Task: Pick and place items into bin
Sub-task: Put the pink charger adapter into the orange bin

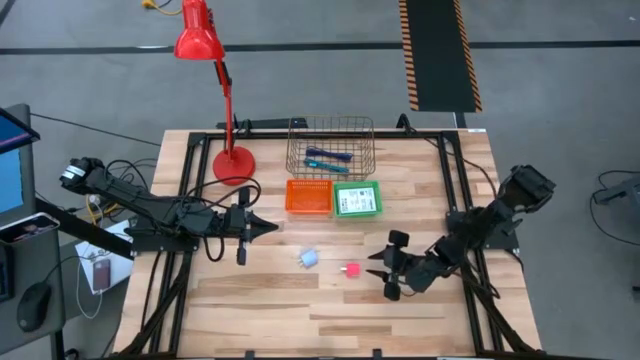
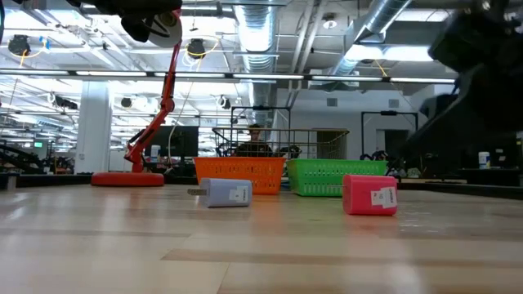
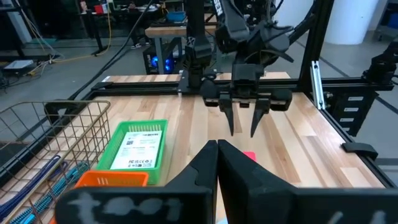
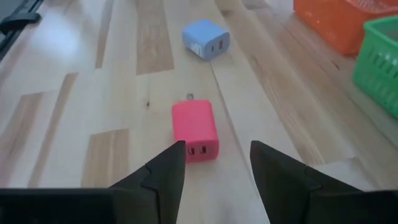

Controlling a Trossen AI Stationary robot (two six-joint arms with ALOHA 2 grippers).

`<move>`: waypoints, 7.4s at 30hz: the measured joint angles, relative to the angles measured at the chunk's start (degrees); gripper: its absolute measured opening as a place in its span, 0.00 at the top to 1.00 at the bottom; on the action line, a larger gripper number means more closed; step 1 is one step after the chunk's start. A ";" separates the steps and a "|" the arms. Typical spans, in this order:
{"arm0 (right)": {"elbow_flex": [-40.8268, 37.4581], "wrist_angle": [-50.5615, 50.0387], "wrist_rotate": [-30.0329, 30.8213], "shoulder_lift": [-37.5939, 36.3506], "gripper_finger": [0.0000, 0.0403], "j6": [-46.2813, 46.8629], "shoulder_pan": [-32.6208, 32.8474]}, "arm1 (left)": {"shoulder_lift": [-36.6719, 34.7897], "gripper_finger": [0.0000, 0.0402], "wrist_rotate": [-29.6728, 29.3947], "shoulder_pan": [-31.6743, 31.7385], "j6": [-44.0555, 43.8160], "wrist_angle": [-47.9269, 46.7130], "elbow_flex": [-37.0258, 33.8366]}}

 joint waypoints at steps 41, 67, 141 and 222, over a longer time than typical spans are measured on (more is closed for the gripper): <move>-4.91 29.87 3.76 22.15 0.52 -4.26 3.11 | 0.02 1.00 -0.04 0.00 0.48 0.35 0.00; -3.80 33.44 -6.94 22.18 0.48 -14.19 -3.41 | 0.02 1.00 -0.07 -0.01 0.44 0.35 0.00; -1.15 45.36 -17.53 22.21 0.65 -31.30 -14.78 | 0.02 1.00 2.03 0.26 11.21 10.44 0.02; 8.59 47.53 -24.96 22.19 0.64 -42.25 -21.20 | 34.77 0.62 13.43 5.69 12.74 17.22 6.86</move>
